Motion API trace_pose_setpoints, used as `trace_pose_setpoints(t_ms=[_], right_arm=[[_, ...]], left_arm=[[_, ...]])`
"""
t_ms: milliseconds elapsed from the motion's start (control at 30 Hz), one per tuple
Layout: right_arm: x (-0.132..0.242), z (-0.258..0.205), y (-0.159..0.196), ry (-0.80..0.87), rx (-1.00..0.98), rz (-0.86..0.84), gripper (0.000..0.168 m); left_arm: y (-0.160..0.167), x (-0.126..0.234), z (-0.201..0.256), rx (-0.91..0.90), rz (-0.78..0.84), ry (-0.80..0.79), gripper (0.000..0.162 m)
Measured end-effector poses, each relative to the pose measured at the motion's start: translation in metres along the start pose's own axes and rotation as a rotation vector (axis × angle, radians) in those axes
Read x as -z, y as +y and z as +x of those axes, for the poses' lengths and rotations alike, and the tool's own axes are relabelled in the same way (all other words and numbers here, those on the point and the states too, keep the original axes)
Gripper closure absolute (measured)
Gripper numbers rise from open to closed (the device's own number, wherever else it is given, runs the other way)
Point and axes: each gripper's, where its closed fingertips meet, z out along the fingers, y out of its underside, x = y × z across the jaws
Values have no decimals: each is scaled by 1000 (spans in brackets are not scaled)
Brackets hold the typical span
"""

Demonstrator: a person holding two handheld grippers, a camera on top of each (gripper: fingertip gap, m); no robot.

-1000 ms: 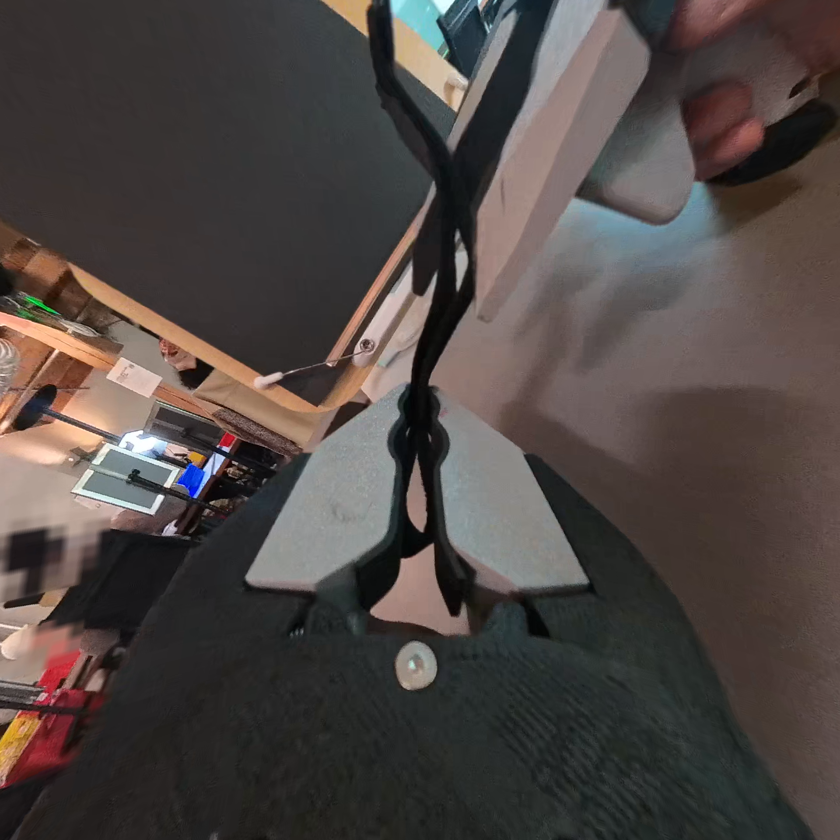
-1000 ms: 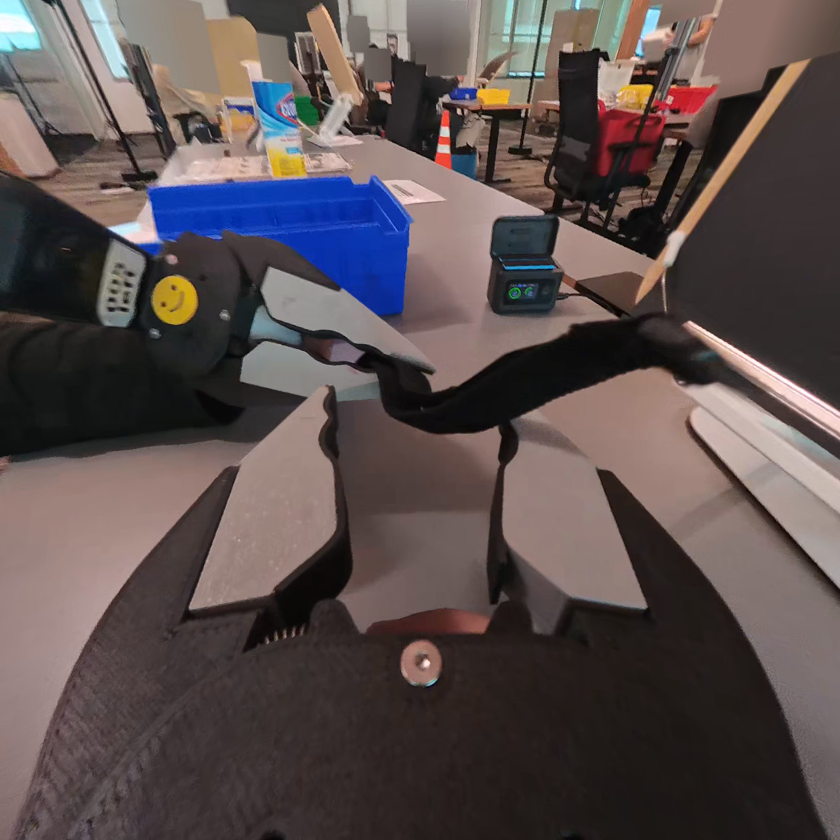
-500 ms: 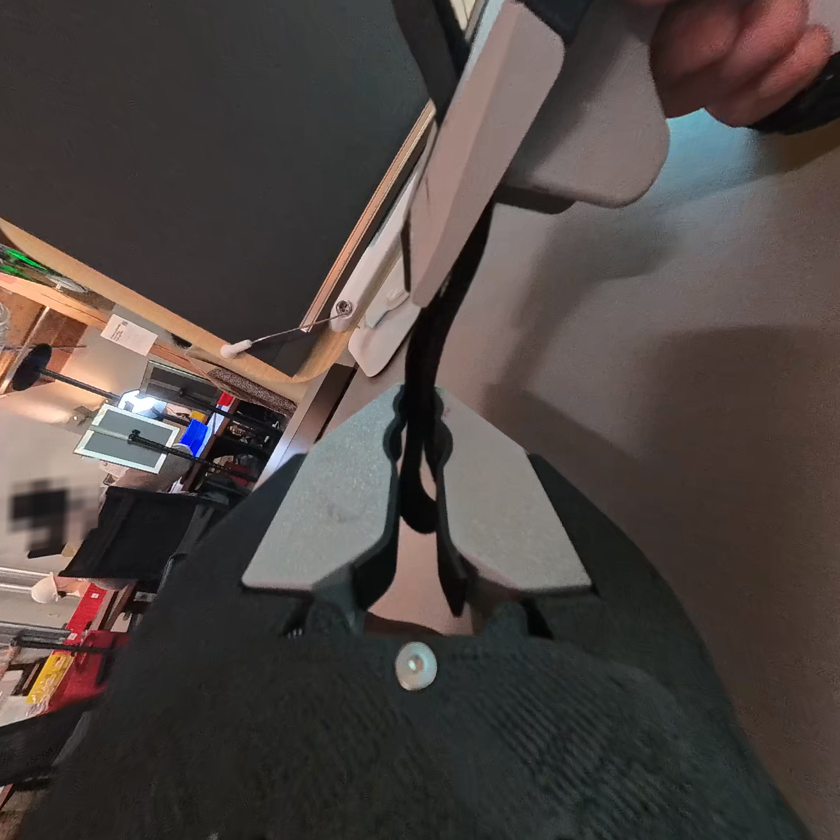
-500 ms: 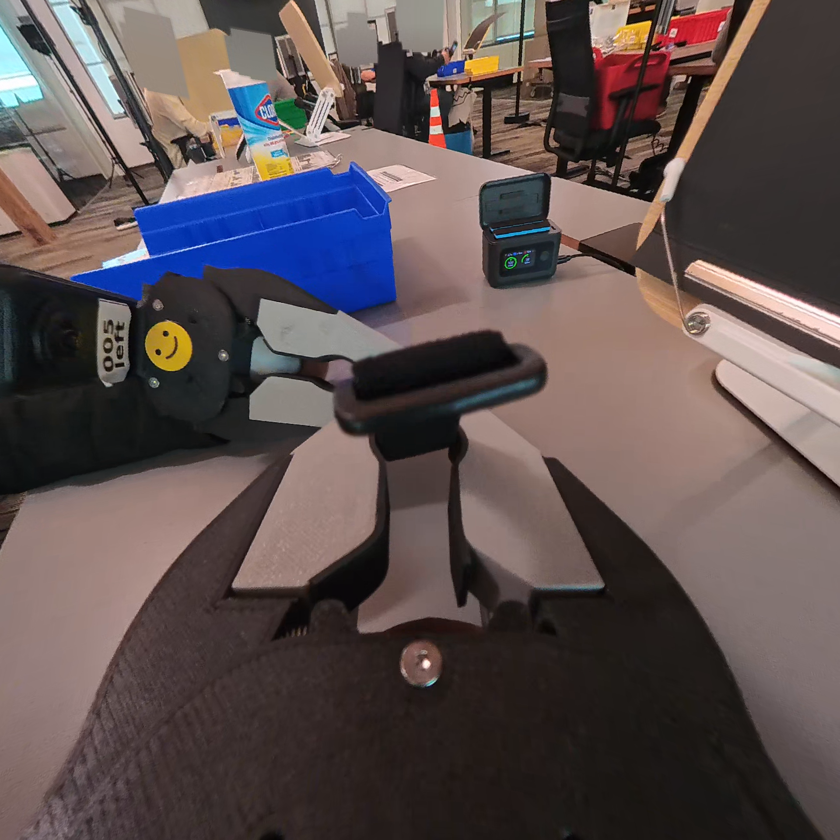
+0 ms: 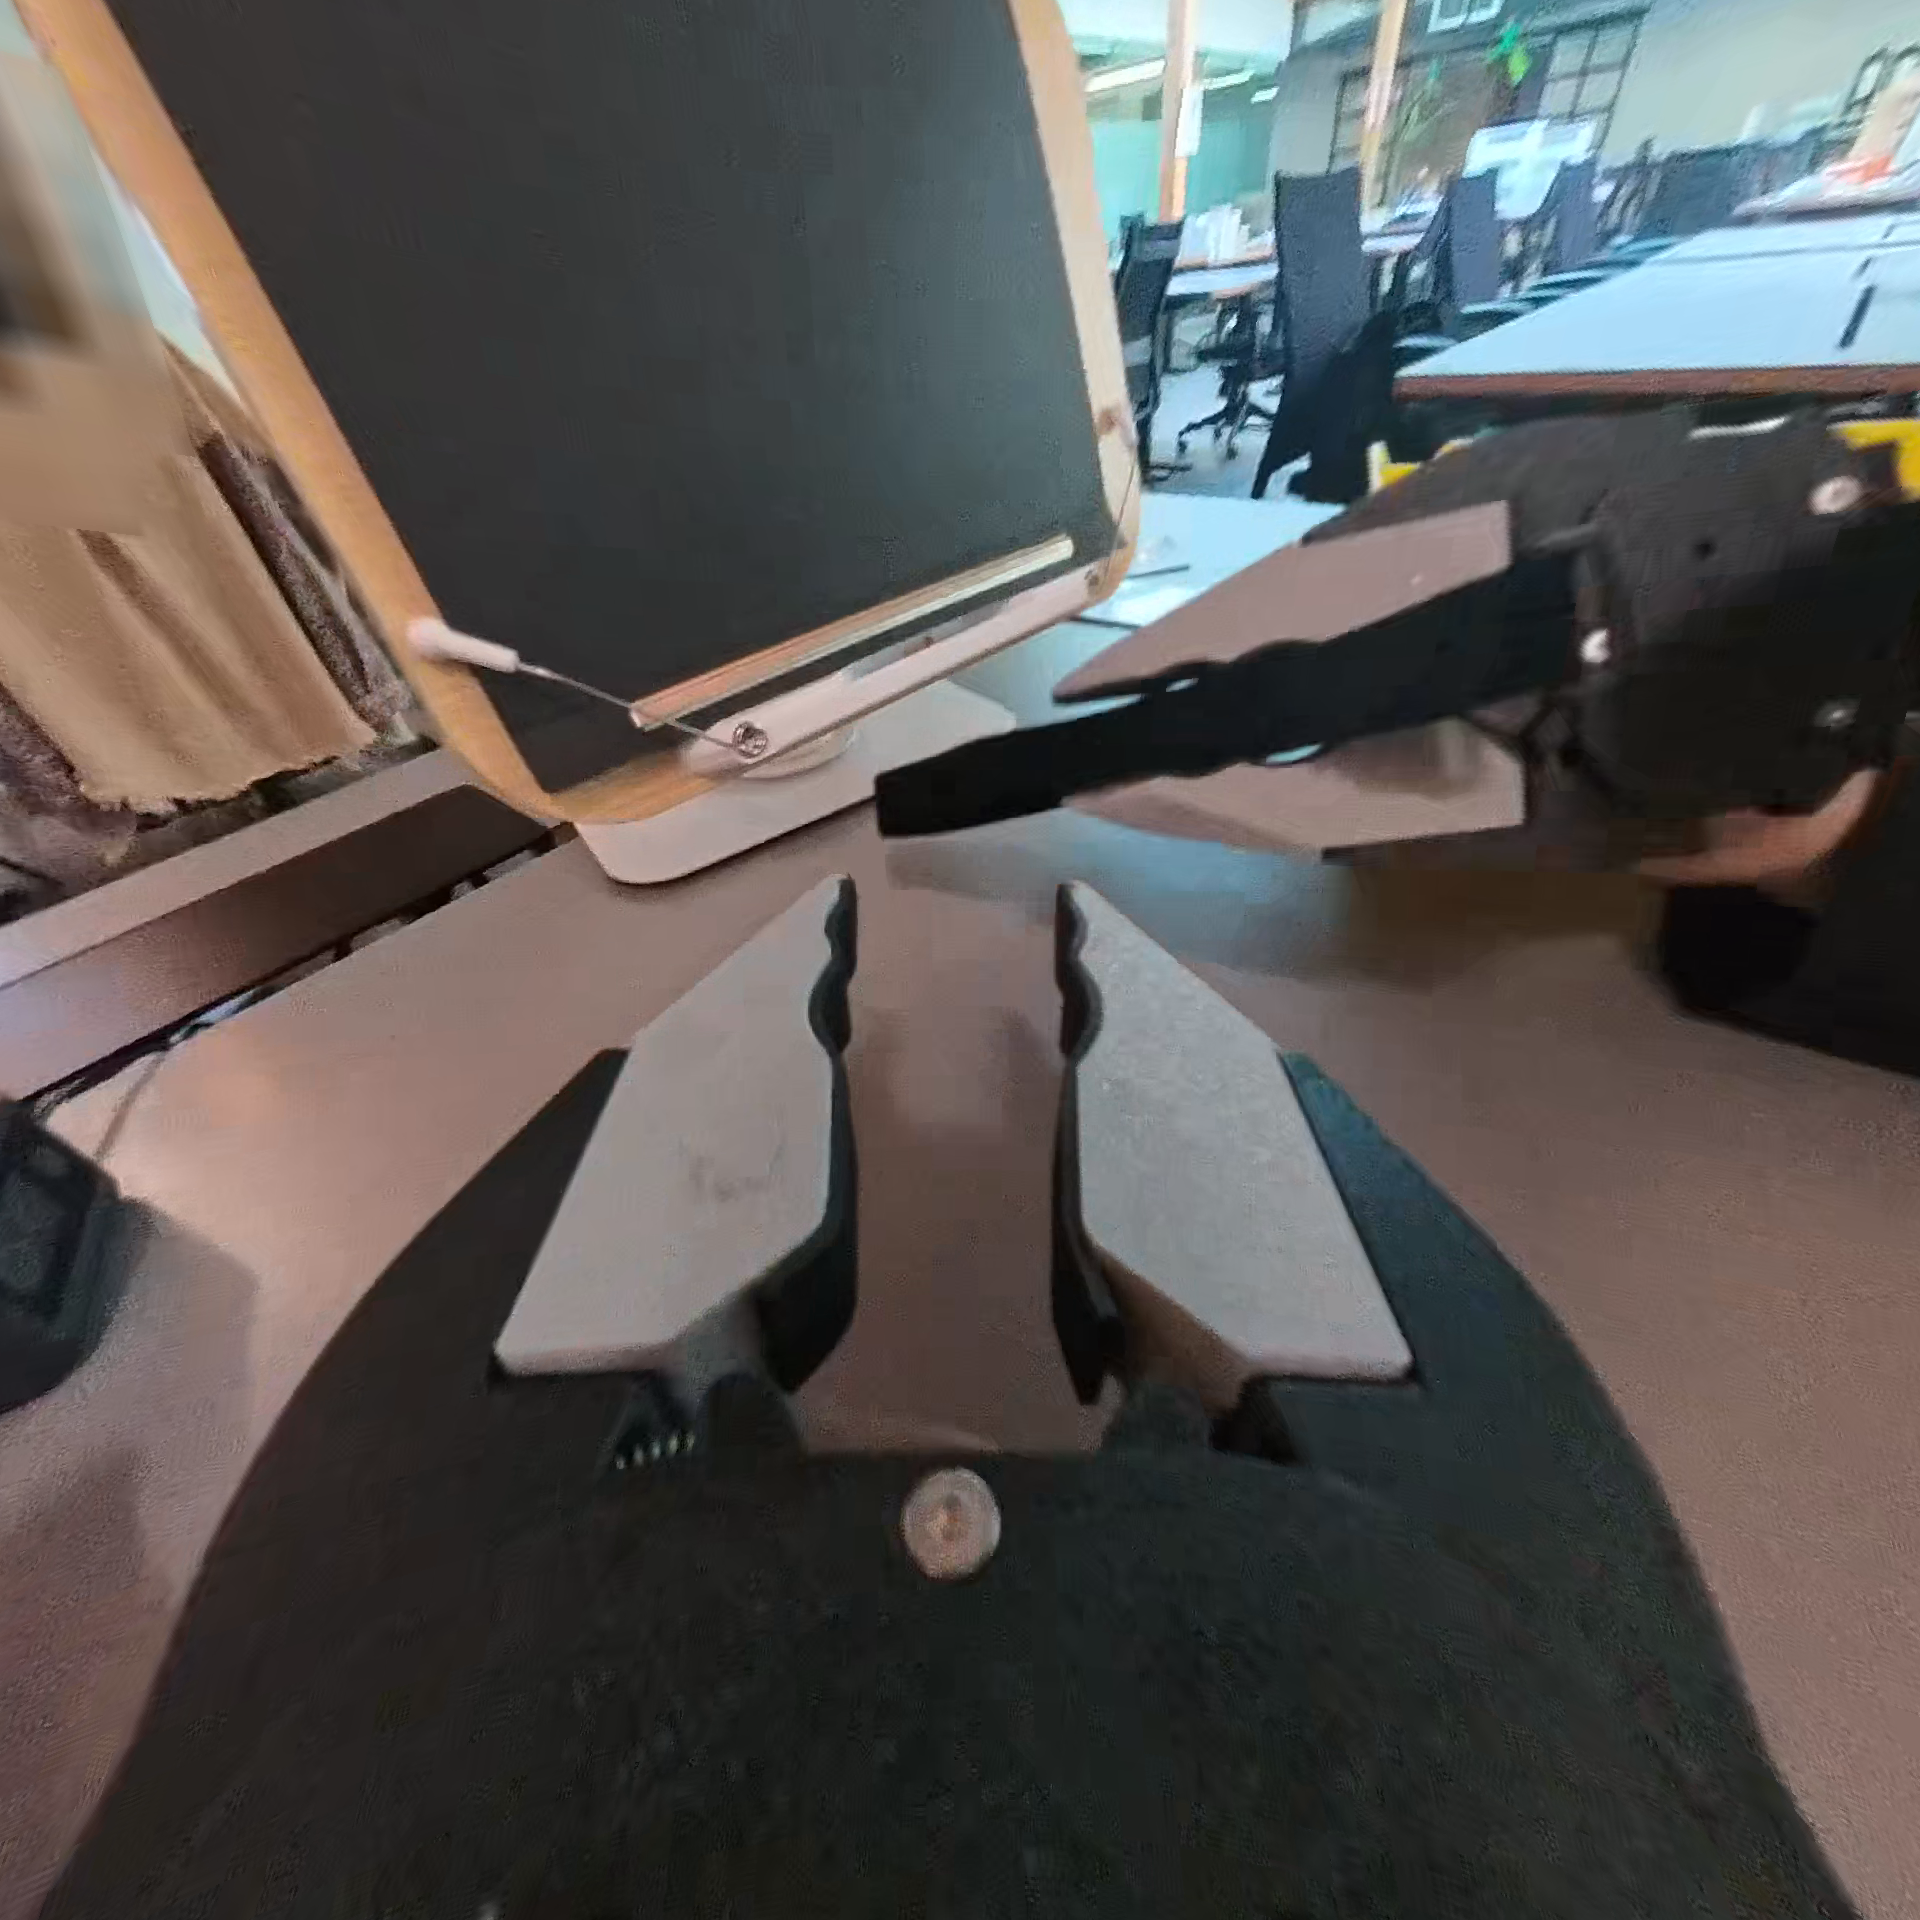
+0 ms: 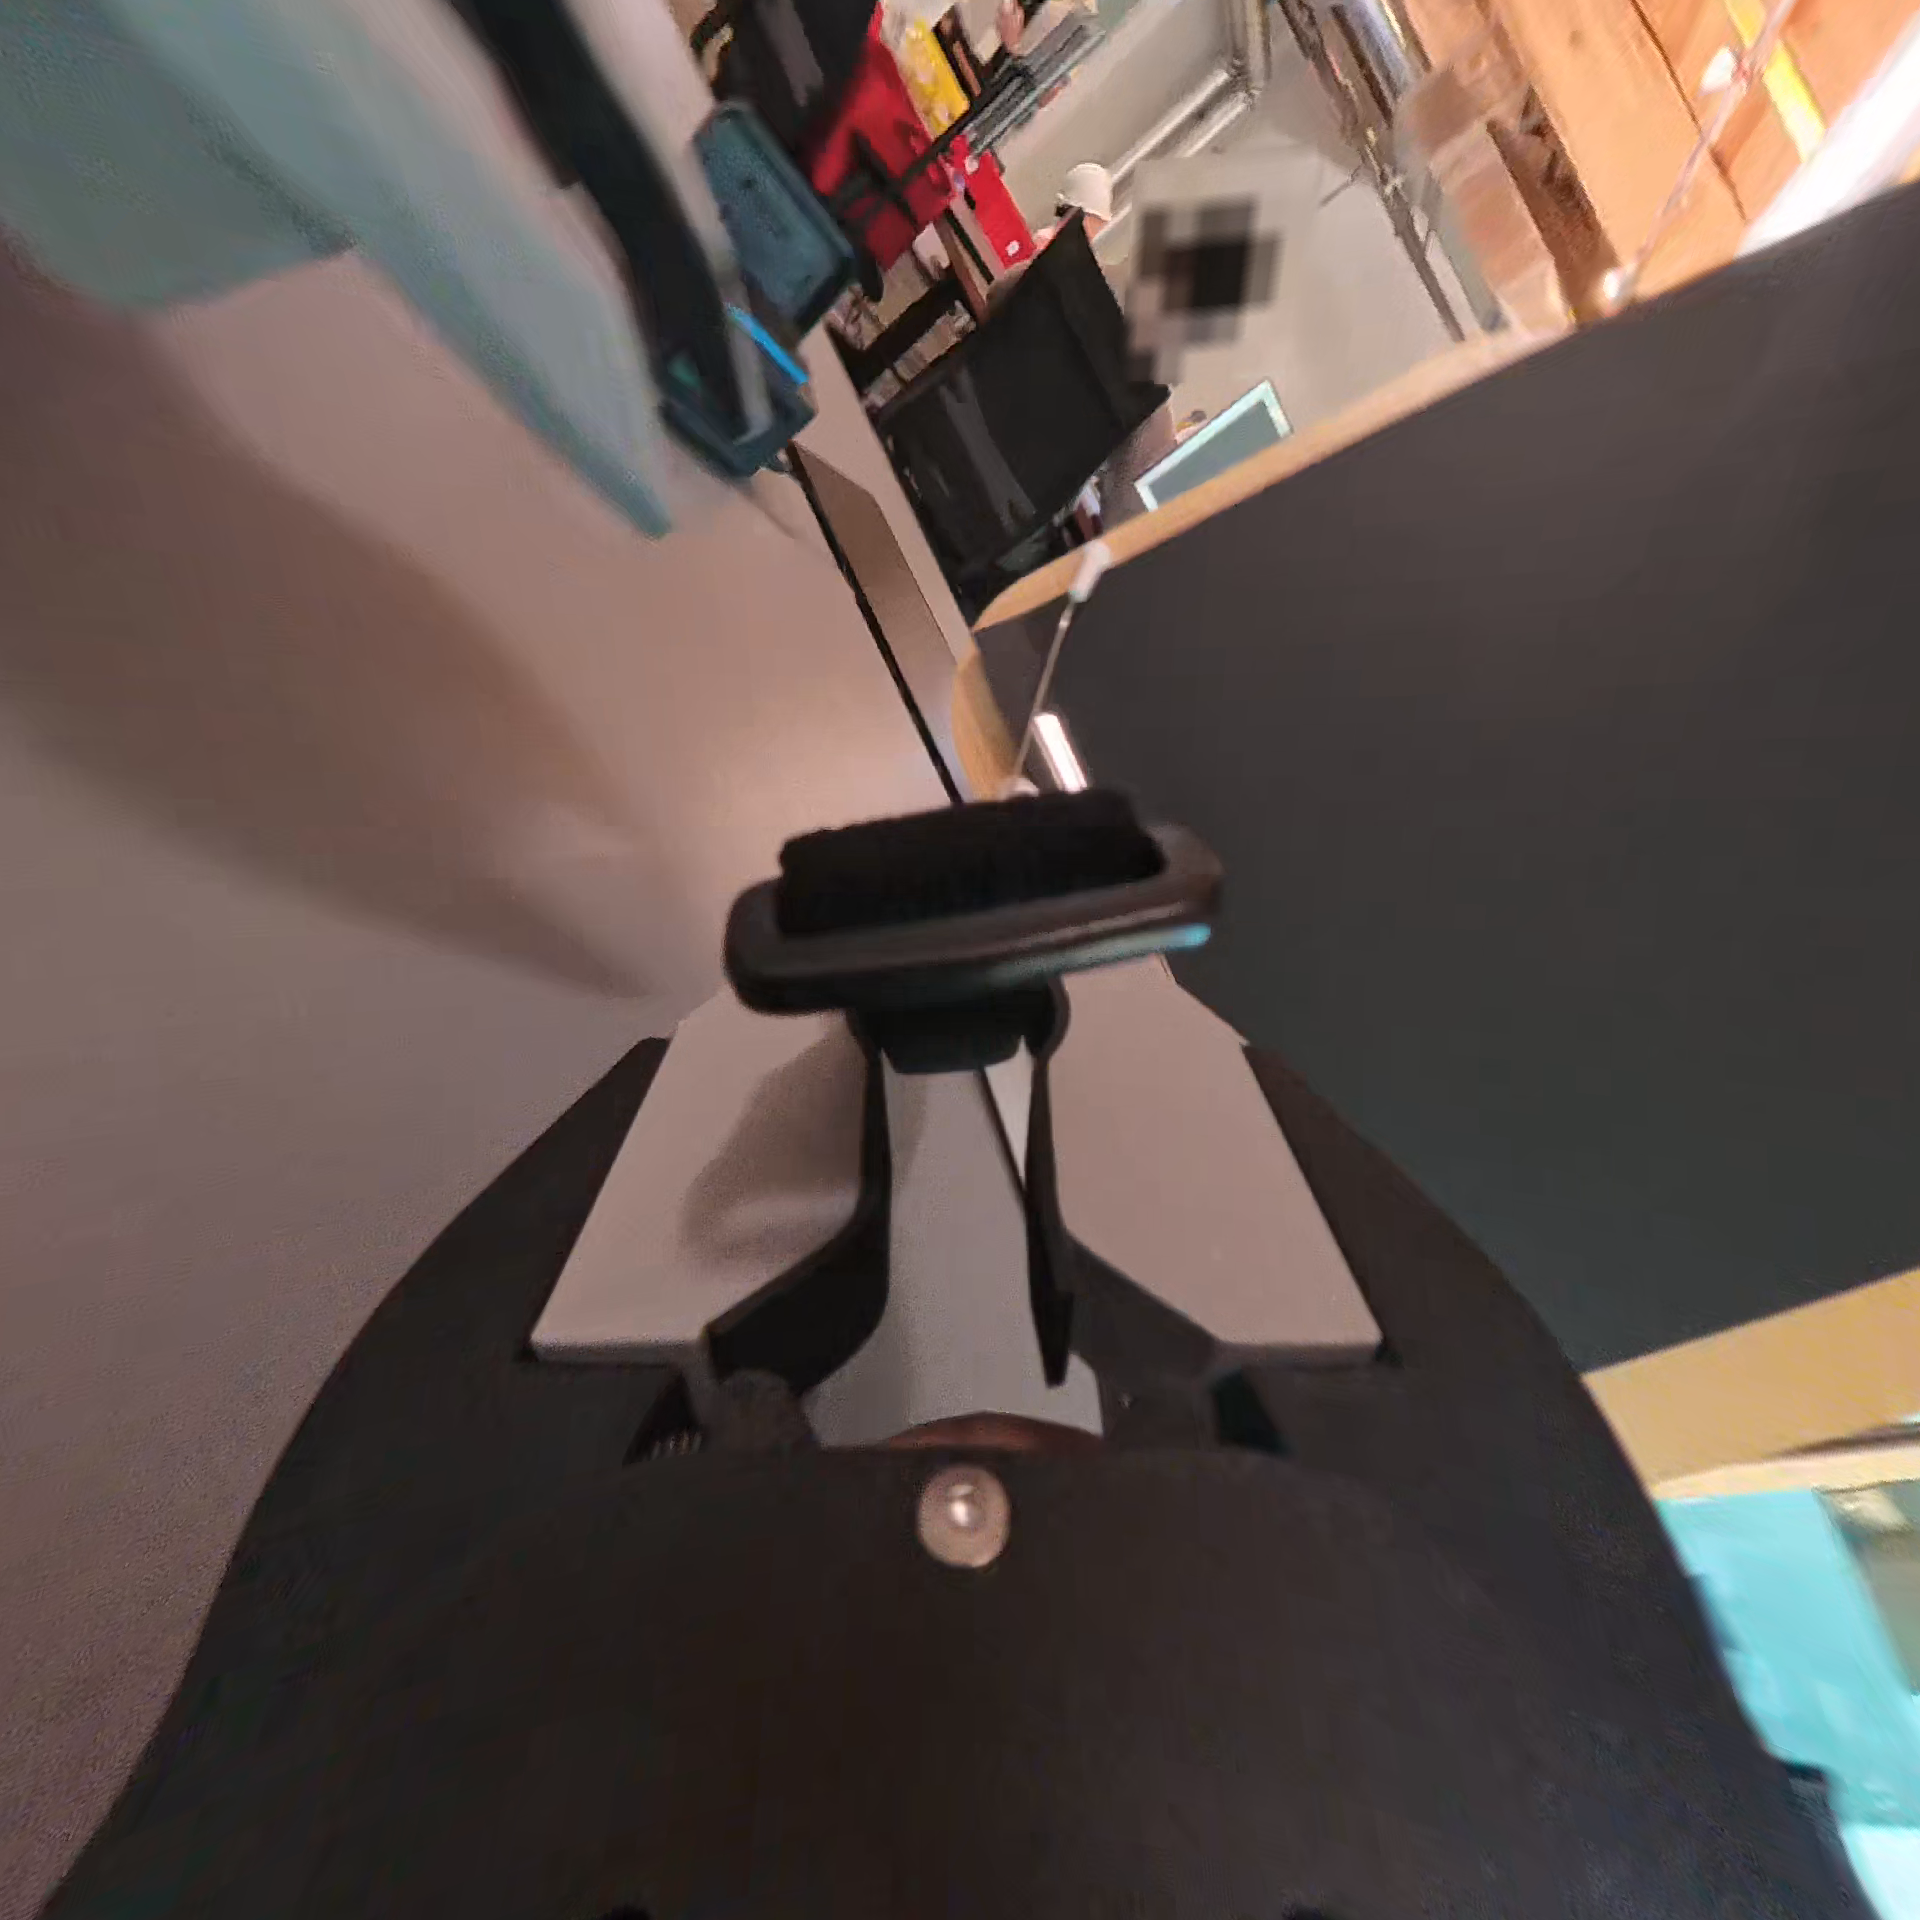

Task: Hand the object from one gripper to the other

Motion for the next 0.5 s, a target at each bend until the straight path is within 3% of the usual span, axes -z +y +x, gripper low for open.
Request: trace_pose_setpoints(t_ms=[200, 300, 367, 500], right_arm=[[0, -20, -12, -40, 108, 14, 148], [1, -16, -15, 31, 224, -3, 149], [-1, -15, -10, 44, 248, -48, 148], [-2, -23, -12, -12, 186, -30, 149]], left_arm=[[-14, -1, 42, -191, 77, 100, 121], [-18, -4, 60, -121, 73, 204, 111], [-28, -1, 59, -179, 135, 166, 109], [-37, 7, 67, -423, 243, 102, 120]])
